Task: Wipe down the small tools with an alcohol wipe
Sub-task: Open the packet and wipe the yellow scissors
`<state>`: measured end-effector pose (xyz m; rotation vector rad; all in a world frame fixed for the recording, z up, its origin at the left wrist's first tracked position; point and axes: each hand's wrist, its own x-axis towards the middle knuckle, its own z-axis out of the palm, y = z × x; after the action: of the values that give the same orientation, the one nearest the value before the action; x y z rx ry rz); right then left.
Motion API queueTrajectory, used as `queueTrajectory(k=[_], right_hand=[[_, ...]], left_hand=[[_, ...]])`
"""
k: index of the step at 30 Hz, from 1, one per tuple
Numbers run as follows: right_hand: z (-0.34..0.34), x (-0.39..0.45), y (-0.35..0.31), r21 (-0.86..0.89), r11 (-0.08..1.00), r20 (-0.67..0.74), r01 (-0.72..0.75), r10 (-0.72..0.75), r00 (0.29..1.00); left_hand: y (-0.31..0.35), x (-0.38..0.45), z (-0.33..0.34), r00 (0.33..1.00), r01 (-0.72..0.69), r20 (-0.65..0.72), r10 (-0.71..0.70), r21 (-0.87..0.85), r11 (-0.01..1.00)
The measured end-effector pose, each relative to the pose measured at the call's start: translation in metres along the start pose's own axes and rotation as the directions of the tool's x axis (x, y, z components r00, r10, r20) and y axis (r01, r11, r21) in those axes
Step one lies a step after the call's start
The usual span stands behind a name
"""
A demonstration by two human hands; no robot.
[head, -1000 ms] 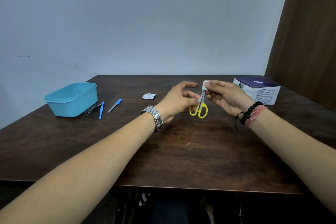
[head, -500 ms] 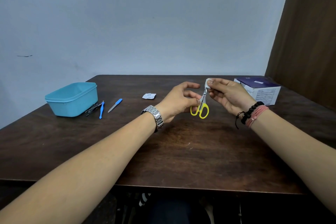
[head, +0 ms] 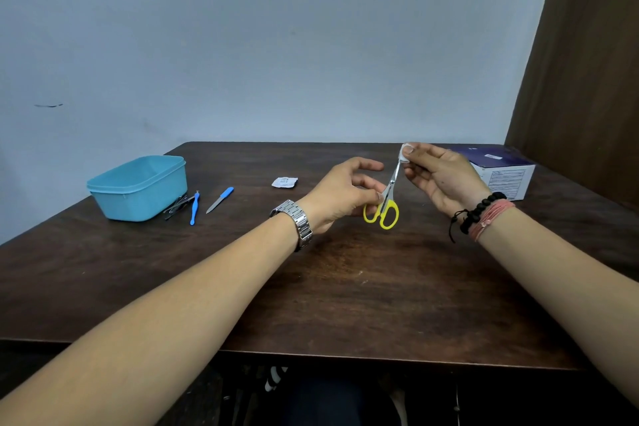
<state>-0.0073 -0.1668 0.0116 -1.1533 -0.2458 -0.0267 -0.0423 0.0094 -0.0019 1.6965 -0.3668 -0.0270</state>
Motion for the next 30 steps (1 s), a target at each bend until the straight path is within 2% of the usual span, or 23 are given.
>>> queueTrajectory(k=[9, 15, 21, 26, 30], right_hand=[[-0.004, 0.002, -0.006, 0.054, 0.998, -0.079, 0.044, -0.040, 0.996], [0.003, -0.003, 0.001, -0.163, 0.985, 0.036, 0.057, -0.052, 0.998], [0.009, -0.007, 0.008, -0.430, 0.889, 0.132, 0.156, -0.109, 0.985], [0.008, -0.006, 0.006, -0.452, 0.873, 0.073, 0.185, -0.170, 0.983], [0.007, -0.007, 0.004, -0.497, 0.841, 0.111, 0.212, -0.180, 0.977]], left_hand=[[-0.001, 0.000, 0.000, 1.000, 0.004, -0.004, -0.004, -0.006, 1.000], [-0.001, 0.002, -0.003, 0.994, -0.008, -0.108, 0.000, -0.074, 0.997], [-0.003, 0.004, -0.004, 0.992, -0.020, -0.129, 0.014, -0.044, 0.999], [-0.004, 0.003, 0.000, 0.997, -0.040, -0.068, 0.041, 0.010, 0.999], [-0.004, 0.003, -0.001, 0.995, -0.046, -0.087, 0.046, 0.002, 0.999]])
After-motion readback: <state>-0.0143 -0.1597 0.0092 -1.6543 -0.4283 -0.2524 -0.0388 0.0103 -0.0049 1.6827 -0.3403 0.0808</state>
